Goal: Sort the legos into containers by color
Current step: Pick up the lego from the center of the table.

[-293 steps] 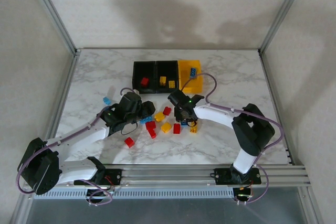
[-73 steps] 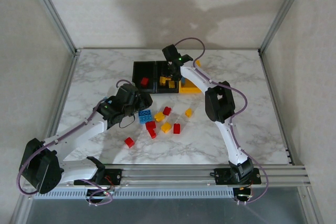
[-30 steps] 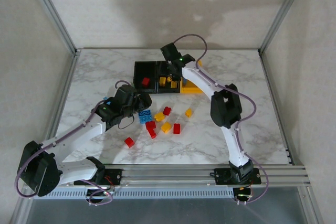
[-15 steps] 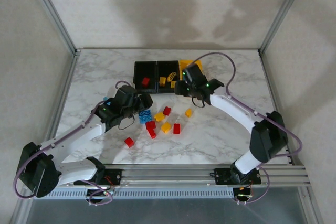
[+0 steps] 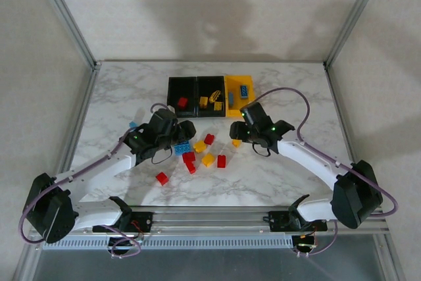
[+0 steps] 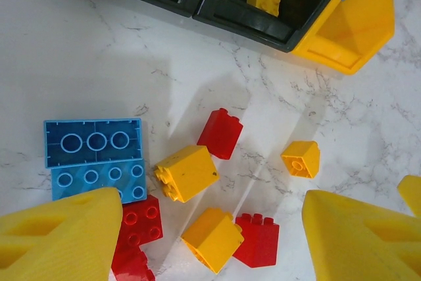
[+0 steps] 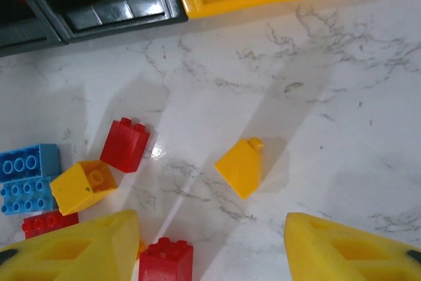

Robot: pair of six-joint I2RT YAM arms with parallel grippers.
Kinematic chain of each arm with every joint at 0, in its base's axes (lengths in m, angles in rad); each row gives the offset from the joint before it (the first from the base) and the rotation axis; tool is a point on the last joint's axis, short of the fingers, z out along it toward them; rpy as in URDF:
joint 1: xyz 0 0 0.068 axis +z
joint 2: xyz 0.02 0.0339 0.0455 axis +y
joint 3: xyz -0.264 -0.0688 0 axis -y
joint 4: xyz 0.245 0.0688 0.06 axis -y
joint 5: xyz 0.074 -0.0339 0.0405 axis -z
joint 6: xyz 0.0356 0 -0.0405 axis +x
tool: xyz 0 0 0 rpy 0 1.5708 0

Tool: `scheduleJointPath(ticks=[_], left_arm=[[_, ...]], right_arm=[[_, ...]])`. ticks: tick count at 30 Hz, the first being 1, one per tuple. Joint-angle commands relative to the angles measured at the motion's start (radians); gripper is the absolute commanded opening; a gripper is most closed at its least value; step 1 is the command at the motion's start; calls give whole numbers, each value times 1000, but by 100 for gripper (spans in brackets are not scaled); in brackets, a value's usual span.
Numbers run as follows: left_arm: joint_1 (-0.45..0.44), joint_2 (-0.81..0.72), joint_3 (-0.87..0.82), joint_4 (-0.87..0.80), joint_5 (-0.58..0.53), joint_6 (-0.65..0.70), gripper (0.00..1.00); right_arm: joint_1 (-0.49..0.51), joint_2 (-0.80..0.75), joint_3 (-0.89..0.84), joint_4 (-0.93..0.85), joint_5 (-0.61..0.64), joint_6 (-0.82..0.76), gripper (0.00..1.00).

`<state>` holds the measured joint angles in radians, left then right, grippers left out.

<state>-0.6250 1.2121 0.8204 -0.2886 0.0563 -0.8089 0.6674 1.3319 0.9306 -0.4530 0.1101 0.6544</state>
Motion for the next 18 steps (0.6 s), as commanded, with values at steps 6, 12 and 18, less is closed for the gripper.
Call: scheduleJointPath(ticks=[6, 12, 18], left_arm=[[-13, 31, -14, -26, -33, -31, 73], [-22, 72, -8, -60, -74, -52, 73], [-22, 136, 2, -90, -127, -49, 74]], right_arm=[[14, -53, -78, 39, -27, 63, 62], [16, -88, -137, 59, -47, 87, 62], [18, -134, -166, 55, -42, 97, 64]])
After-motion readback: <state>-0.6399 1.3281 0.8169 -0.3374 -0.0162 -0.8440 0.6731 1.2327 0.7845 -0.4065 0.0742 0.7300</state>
